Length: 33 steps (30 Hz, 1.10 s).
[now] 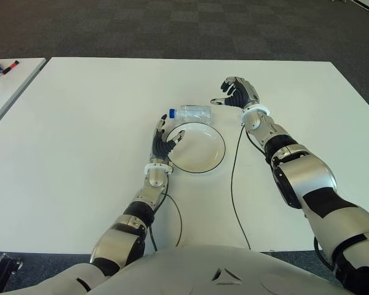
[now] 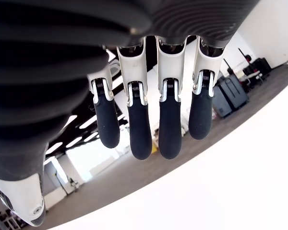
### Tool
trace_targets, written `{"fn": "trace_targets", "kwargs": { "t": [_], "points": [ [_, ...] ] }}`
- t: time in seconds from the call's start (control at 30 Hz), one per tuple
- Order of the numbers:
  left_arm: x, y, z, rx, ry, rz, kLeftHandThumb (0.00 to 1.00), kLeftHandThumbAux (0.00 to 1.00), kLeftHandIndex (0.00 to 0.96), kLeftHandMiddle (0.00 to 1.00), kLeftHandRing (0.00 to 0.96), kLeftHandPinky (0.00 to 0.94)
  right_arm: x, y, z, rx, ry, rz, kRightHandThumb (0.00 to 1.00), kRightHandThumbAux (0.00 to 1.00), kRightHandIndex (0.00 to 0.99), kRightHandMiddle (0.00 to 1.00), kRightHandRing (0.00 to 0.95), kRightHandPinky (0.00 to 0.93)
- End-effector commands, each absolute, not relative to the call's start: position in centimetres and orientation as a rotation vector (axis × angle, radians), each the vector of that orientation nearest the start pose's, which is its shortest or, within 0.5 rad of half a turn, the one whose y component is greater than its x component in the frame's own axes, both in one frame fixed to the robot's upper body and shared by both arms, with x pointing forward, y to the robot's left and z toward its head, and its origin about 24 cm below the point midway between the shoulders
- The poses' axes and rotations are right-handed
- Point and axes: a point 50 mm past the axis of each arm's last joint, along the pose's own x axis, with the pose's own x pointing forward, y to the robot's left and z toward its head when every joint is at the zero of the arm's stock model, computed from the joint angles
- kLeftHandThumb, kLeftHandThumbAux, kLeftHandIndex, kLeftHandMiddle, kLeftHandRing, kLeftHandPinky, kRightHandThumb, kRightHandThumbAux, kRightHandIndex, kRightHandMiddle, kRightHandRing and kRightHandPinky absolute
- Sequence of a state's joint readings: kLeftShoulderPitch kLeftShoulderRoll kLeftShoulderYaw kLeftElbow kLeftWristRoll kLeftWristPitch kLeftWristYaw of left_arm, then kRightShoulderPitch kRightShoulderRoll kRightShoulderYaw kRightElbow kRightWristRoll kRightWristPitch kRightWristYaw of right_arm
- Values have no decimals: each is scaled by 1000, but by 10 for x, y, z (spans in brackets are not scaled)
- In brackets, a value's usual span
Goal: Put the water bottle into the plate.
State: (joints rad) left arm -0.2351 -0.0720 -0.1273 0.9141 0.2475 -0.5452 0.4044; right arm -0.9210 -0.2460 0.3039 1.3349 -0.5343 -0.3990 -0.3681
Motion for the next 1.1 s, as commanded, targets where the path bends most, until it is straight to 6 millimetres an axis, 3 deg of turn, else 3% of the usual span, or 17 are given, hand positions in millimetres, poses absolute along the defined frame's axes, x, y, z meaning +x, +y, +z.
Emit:
{"fn": "trace_targets", "kwargs": {
  "t": [0.03, 1.1],
  "points": [
    [220, 95, -78, 202, 259, 66, 218, 645, 28, 17, 8, 19, 377, -147, 59, -896, -92, 83, 946, 666, 400, 462, 467, 412],
    [230, 97, -65, 158, 219, 78, 212, 637, 21, 14, 0, 1, 364, -143, 40, -672, -53, 22, 946, 668, 376, 513, 451, 403]
  ]
}}
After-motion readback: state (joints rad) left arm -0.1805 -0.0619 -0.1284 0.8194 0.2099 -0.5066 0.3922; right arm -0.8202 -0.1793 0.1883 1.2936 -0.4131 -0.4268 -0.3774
